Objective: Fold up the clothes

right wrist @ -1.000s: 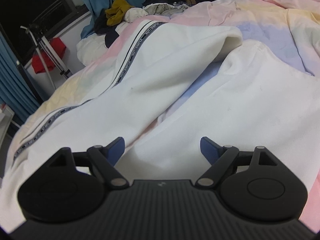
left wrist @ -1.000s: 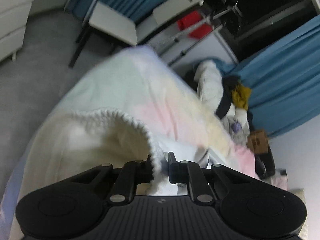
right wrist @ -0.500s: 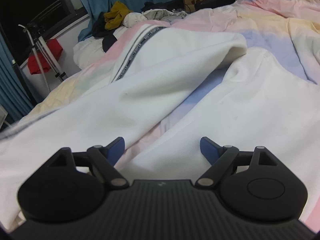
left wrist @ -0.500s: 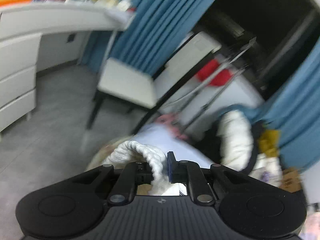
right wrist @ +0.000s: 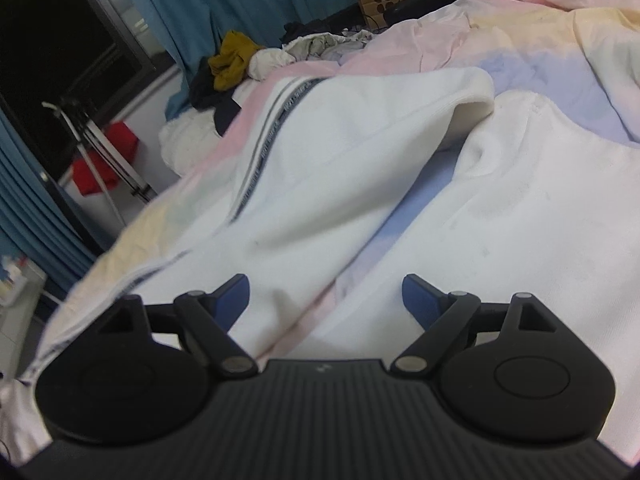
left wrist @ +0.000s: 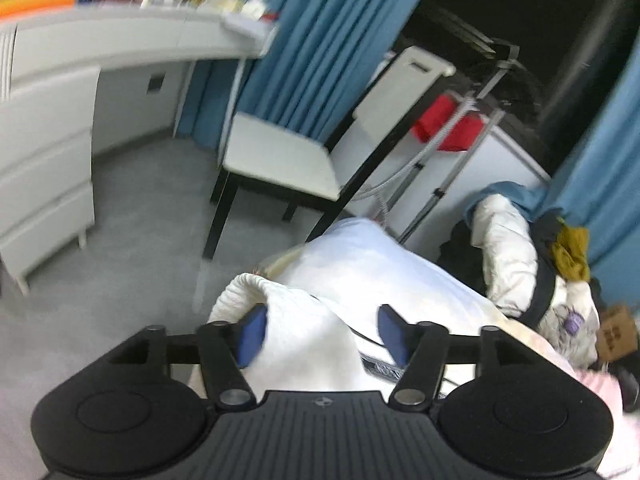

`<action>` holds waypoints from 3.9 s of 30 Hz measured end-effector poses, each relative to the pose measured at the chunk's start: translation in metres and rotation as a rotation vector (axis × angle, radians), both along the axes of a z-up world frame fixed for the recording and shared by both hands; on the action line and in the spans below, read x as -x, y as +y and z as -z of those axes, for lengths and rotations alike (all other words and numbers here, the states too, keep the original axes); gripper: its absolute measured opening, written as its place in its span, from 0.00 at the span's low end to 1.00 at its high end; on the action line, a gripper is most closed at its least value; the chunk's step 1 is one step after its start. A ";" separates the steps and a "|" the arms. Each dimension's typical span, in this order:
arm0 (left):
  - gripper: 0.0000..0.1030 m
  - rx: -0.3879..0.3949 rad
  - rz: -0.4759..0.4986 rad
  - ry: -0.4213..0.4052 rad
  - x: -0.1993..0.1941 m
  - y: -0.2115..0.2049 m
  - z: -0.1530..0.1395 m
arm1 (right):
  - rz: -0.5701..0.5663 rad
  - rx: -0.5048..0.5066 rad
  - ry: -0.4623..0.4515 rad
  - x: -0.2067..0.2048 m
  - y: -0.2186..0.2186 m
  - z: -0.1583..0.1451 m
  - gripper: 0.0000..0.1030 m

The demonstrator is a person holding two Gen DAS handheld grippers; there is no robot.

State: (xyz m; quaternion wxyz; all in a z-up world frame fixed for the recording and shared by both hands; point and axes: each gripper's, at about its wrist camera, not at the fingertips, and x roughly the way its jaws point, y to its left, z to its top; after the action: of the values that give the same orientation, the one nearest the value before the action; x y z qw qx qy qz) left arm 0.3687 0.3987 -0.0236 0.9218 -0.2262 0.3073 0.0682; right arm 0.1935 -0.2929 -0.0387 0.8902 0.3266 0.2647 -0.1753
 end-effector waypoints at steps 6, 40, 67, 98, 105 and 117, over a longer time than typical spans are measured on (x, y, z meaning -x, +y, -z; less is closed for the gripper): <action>0.72 -0.105 0.141 -0.043 0.106 -0.060 -0.046 | 0.045 -0.022 -0.007 0.022 -0.018 -0.014 0.82; 0.77 -0.072 0.432 0.001 0.251 -0.249 0.031 | 0.259 -0.380 -0.146 -0.071 -0.180 0.045 0.09; 0.78 0.017 0.440 -0.020 0.259 -0.230 0.020 | 0.222 -0.368 -0.063 0.033 -0.193 0.033 0.41; 0.79 0.088 0.222 0.035 0.260 -0.196 0.027 | 0.349 0.091 0.132 0.101 -0.173 0.022 0.11; 0.79 0.109 0.172 0.010 0.263 -0.189 0.023 | 0.353 0.216 -0.028 0.116 -0.156 -0.016 0.07; 0.79 0.225 0.014 -0.038 0.292 -0.140 0.012 | 0.491 0.075 0.018 0.136 -0.186 0.007 0.06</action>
State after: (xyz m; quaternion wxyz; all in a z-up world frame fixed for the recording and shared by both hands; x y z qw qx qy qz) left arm 0.0764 0.2589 -0.0359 0.8967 -0.3274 0.2970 0.0225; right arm 0.0574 -0.4793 -0.0458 0.8300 0.3462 0.1786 -0.3991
